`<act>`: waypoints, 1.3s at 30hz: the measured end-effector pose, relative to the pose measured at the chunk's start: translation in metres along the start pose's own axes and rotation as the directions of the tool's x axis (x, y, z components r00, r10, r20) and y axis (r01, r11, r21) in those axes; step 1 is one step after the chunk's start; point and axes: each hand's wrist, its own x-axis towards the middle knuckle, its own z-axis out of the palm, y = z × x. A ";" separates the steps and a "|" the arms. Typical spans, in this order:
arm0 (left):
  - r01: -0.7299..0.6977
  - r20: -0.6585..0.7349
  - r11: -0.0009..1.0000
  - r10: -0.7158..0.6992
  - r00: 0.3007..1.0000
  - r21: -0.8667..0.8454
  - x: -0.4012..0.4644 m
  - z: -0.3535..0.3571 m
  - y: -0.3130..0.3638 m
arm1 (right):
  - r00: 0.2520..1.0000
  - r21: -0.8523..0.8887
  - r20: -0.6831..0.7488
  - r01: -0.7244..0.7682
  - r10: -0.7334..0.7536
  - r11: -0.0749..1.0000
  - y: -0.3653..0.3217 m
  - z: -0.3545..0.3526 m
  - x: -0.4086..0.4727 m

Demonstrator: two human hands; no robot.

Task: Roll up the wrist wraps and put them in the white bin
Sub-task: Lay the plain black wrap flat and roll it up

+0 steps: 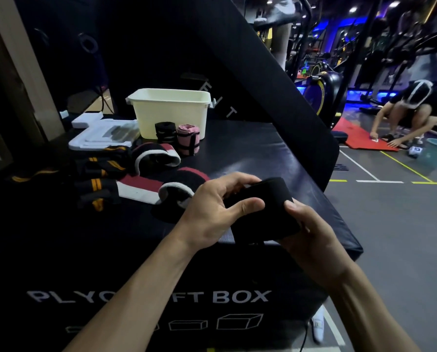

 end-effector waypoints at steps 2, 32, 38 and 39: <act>0.000 -0.007 1.000 0.000 1.000 0.007 -0.001 0.000 -0.001 | 1.000 -0.066 -0.016 0.011 -0.012 0.998 0.002 0.002 0.000; 0.009 -0.033 1.000 -0.008 0.999 0.017 -0.002 -0.017 0.005 | 0.999 -0.011 0.032 0.028 -0.028 1.000 0.007 0.001 0.004; 0.084 0.034 0.987 -0.080 0.996 -0.138 -0.002 -0.018 -0.001 | 0.996 0.030 0.084 0.004 -0.006 1.000 0.004 0.004 0.003; 0.098 0.049 0.987 -0.093 0.994 -0.127 -0.003 -0.018 -0.002 | 0.997 0.030 0.076 0.017 -0.020 0.999 0.004 0.003 0.003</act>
